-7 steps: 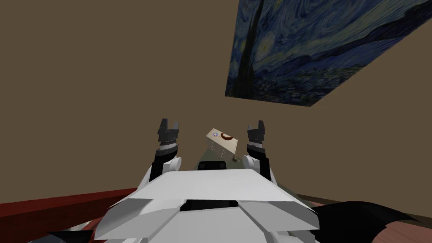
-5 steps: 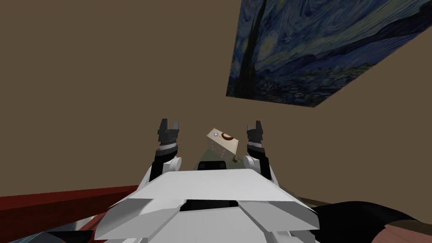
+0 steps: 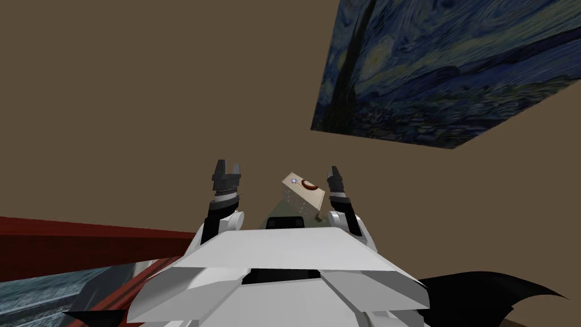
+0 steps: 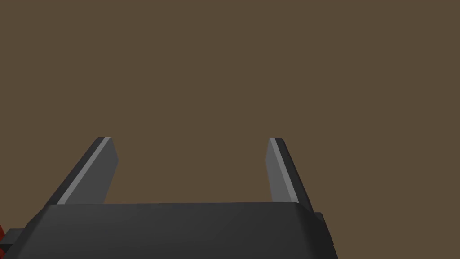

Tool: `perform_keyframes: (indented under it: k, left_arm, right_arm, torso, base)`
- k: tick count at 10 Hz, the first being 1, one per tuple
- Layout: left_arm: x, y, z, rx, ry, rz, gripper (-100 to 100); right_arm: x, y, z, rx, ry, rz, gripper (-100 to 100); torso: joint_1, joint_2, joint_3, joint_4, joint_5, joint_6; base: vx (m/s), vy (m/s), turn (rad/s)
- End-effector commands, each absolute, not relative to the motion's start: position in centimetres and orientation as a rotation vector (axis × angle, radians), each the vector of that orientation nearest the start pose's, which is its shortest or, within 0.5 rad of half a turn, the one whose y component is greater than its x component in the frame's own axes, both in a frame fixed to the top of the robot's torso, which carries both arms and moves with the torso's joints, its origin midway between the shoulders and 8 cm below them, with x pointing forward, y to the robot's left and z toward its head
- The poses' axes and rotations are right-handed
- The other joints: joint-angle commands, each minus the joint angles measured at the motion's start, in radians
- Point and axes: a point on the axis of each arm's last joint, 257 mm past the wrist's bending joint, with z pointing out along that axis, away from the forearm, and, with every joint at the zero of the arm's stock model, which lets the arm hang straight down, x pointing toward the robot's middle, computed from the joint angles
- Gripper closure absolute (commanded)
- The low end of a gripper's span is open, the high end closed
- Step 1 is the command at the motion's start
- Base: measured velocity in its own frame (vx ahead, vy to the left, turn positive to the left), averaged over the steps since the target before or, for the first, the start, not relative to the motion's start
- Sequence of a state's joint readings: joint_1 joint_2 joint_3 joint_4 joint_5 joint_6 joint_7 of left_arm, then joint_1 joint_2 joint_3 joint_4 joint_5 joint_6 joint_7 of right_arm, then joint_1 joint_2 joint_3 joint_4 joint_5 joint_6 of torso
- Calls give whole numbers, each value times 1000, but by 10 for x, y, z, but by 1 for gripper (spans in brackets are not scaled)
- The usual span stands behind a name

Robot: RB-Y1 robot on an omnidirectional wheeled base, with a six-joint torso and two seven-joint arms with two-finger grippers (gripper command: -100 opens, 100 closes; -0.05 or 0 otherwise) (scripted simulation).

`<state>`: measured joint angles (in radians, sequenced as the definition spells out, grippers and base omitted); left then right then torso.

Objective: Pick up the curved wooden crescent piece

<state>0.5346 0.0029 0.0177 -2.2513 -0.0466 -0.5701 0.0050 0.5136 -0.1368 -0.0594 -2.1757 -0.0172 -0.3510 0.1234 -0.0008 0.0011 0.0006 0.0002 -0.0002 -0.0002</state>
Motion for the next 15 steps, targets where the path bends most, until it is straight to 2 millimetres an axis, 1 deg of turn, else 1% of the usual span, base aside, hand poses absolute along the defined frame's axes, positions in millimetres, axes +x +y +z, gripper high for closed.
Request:
perform_keyframes:
  k: [1,2,4,5,6,7,8,9,10,11,12,14,15]
  left_arm:
    - [335,281,14,-616,635,-1253,0]
    - [335,281,14,-616,635,-1253,0]
    - [335,281,14,-616,635,-1253,0]
    - [335,281,14,-616,635,-1253,0]
    - [335,281,14,-616,635,-1253,0]
    - [335,281,14,-616,635,-1253,0]
    - [335,281,14,-616,635,-1253,0]
    - [335,281,14,-616,635,-1253,0]
    - [335,281,14,-616,635,-1253,0]
    - [335,281,14,-616,635,-1253,0]
    - [335,281,14,-616,635,-1253,0]
    - [335,281,14,-616,635,-1253,0]
    - [335,281,14,-616,635,-1253,0]
  right_arm:
    - [390,-307,-80,697,1007,999,-100]
    - [390,-308,-85,704,1013,996,-100]
    - [401,-311,-121,685,1130,908,-100]
    - [402,-312,-124,691,1136,905,-100]
    - [406,-315,-146,683,1199,854,-100]
    - [410,-318,-163,666,1256,804,-100]
    - [410,-320,-170,675,1265,799,-100]
    - [412,-323,-186,654,1319,747,-100]
    - [412,-325,-194,665,1332,740,-100]
    - [414,-330,-212,645,1389,684,-100]
    - [413,-332,-219,654,1399,679,-100]
    - [413,-345,-257,612,1515,559,-100]
    - [410,-349,-269,625,1534,548,-100]
  torso:
    - [0,0,0,0,0,0]
    - [0,0,0,0,0,0]
    - [1,0,0,0,0,0]
    - [1,0,0,0,0,0]
    - [0,0,0,0,0,1]
    - [1,-1,0,0,0,0]
    - [1,0,0,0,0,0]
    - [0,0,0,0,0,1]
    - [1,-1,0,0,0,0]
    - [1,-1,0,0,0,1]
    - [1,-1,0,0,0,0]
    - [1,-1,0,0,0,0]
    - [1,-1,0,0,0,0]
  base:
    - [-24,-3,294]
    - [-14,-7,87]
    - [-18,4,227]
    - [-15,-2,116]
    - [-15,6,185]
    - [-23,9,380]
    - [-14,-3,120]
    - [-12,6,190]
    - [-10,4,130]
    - [-13,9,213]
    - [-8,3,126]
    - [-14,13,339]
    - [-10,5,100]
